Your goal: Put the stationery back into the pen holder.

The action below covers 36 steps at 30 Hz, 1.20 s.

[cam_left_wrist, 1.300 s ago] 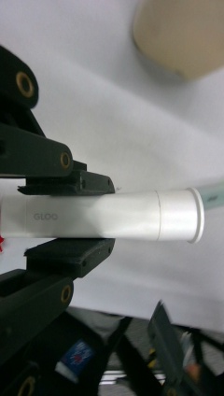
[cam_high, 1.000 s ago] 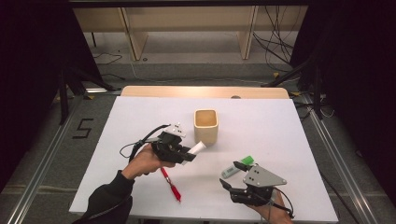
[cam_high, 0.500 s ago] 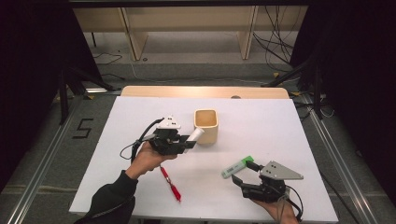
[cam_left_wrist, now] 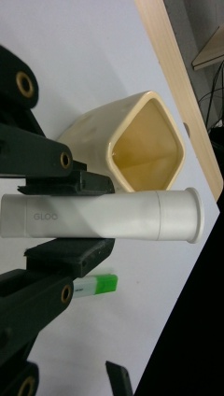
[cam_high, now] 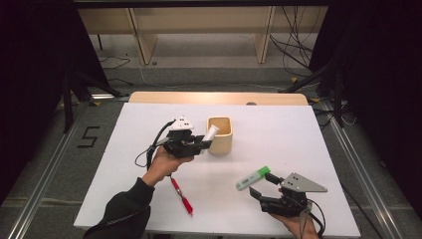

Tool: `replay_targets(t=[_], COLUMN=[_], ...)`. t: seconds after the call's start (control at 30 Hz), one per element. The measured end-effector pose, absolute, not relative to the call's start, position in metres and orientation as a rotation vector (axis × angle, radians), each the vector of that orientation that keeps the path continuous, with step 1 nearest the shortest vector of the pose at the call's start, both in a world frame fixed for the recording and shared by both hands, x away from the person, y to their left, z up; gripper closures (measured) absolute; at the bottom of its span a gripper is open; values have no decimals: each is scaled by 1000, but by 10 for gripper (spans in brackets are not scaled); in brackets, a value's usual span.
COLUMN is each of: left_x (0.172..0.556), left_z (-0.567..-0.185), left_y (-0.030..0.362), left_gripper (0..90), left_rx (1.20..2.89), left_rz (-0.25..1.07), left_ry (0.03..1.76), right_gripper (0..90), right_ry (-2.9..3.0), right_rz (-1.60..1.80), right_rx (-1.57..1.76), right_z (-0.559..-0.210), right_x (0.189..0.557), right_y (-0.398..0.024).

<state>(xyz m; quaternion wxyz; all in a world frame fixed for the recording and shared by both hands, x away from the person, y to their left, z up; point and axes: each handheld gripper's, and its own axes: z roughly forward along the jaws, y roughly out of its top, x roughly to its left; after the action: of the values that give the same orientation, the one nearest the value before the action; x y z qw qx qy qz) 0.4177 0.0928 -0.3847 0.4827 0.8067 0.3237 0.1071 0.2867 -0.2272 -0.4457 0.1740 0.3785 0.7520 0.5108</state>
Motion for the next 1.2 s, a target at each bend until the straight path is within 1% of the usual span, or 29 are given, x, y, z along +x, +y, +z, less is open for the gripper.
replay_targets(t=[0.3,0.6,1.03,1.2], left_x=[433,445,465,472], left_z=[-377,-373,-375,-375], left_y=[85,75,59,53], left_gripper=[699,699,699,699], left_rx=[1932,1891,1896,1905], left_rz=[284,262,267,293], left_ry=[810,826,868,873], right_gripper=[263,263,262,262], right_ry=[2145,2153,2163,2161], right_rz=[1452,1457,1468,1473], right_rx=[1073,1066,1056,1054], right_z=[-446,-448,-449,-448], right_x=[286,287,286,286], right_y=[-226,-226,-224,-224])
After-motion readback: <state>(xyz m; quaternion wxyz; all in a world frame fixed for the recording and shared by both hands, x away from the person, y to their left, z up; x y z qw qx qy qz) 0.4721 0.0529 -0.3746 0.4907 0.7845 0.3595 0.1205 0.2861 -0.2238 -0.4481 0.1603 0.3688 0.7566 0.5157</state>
